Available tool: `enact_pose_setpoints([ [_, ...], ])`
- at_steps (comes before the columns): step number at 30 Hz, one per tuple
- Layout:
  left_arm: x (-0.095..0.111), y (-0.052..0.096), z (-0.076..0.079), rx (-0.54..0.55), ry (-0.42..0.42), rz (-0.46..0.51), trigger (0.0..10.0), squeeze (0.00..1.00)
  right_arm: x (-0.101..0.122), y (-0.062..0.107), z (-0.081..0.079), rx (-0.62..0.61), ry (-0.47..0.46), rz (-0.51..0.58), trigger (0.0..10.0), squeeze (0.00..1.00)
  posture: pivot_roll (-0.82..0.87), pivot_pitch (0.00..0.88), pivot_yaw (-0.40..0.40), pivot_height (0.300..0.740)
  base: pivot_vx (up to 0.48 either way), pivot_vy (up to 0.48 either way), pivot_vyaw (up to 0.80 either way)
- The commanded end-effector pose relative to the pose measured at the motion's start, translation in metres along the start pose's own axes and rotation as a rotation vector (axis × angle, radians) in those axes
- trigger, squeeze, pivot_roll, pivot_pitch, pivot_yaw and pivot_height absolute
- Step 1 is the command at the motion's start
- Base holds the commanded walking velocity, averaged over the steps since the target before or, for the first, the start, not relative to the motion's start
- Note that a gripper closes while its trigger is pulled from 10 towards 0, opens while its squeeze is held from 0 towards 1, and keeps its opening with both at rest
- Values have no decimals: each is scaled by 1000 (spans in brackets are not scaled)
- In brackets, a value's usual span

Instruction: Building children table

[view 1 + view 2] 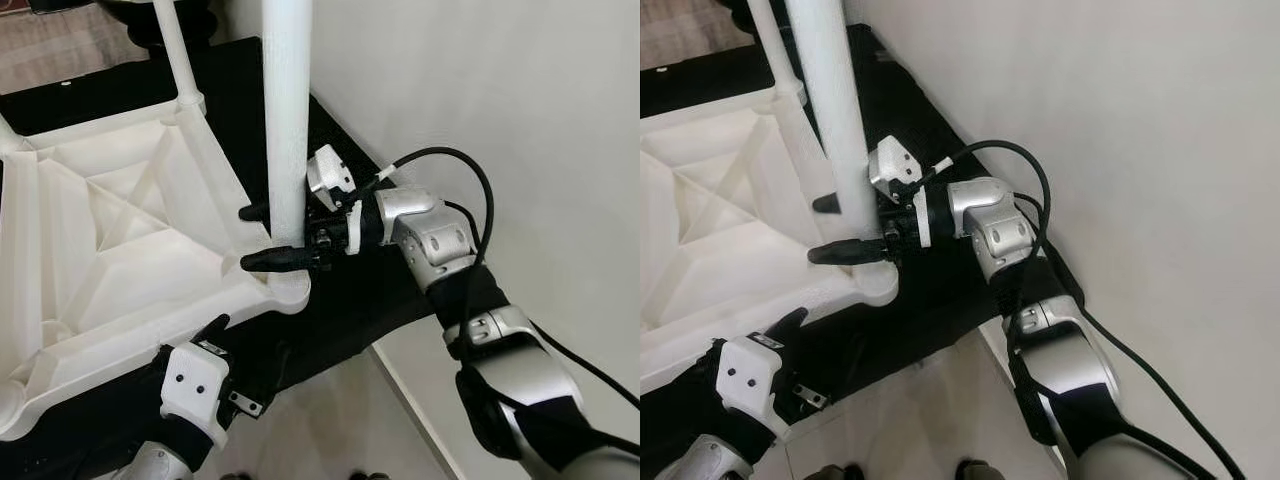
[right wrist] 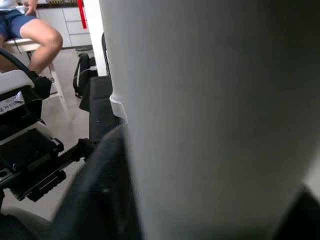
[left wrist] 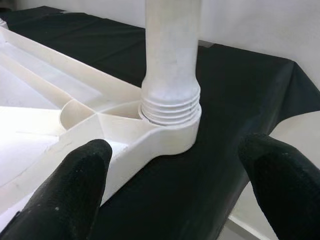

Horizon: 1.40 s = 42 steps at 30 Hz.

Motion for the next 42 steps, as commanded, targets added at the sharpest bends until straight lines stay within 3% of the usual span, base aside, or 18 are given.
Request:
enact_pose_setpoints([
  [1,1,2,2,-6,7,0,10000,0,-1,-6,-2,41,5,-1,0,0,112,191,-40,740,0,0,0],
  [10,1,2,2,-3,7,2,10000,0,-8,1,3,-84,0,11,0,0,102,191,-42,740,0,0,0],
  [13,2,1,2,-3,7,5,10000,0,-28,1,4,-335,-75,-9,0,0,96,199,-58,740,0,0,0],
  [14,2,1,2,-3,7,5,10000,0,-28,1,4,-335,-75,-9,0,0,96,199,-58,740,0,0,0],
  [15,2,1,1,-3,6,6,10000,0,-39,-3,3,-467,-101,-23,0,0,96,199,-58,740,0,0,0],
  [16,2,1,1,-3,6,6,10000,0,-39,-3,3,-467,-101,-23,0,0,96,199,-58,740,0,0,0],
  [18,3,1,0,0,3,8,10000,0,-64,-13,-16,-881,-156,-19,0,0,89,209,-48,740,0,0,0],
  [21,3,0,-1,0,0,8,10000,0,-66,-17,-27,-1044,-201,23,0,0,88,209,-48,740,0,0,0],
  [30,0,-3,-2,4,-8,7,10000,0,-47,-36,-15,-969,-176,69,118,0,90,187,-52,740,0,0,0],
  [31,1,-3,-2,9,-9,8,10000,0,-46,-36,-15,-957,-172,64,7647,0,88,187,-53,740,0,0,0],
  [32,1,-3,-3,12,-10,9,10000,0,-45,-37,-15,-948,-170,61,7647,0,88,187,-53,740,0,0,0],
  [33,1,-3,-3,13,-10,9,10000,0,-39,-39,-16,-900,-167,81,10000,0,88,187,-55,740,0,0,0],
  [35,1,-3,-3,13,-10,9,10000,0,-35,-40,-18,-867,-165,96,10000,0,88,187,-55,740,0,0,0],
  [36,1,-3,-2,12,-9,9,10000,0,-29,-41,-18,-821,-153,115,10000,686,87,187,-54,740,0,0,0],
  [37,1,-3,-2,12,-9,9,10000,0,-29,-41,-18,-821,-153,115,10000,686,87,187,-54,740,0,0,0],
  [38,1,-3,-2,10,-7,9,10000,0,-17,-44,-21,-728,-141,149,10000,1000,89,189,-54,740,0,0,0],
  [41,1,-3,-2,9,-6,9,10000,0,-12,-44,-22,-673,-137,165,10000,1000,89,189,-54,740,0,0,0],
  [42,1,-4,-2,9,-5,10,10000,0,-1,-43,-24,-513,-106,191,10000,1000,90,189,-55,740,0,0,0],
])
Point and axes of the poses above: a point about 5 cm out from each wrist's last joint towards the gripper, its own y axis pointing back from the gripper into the wrist, its own x axis along the axis of the wrist's last joint, z = x × y, the point moved 1 cm from there along -y, pointing out of the wrist towards the gripper, and after that the axes turned 10 degrees about -y, right-handed, at the moved point
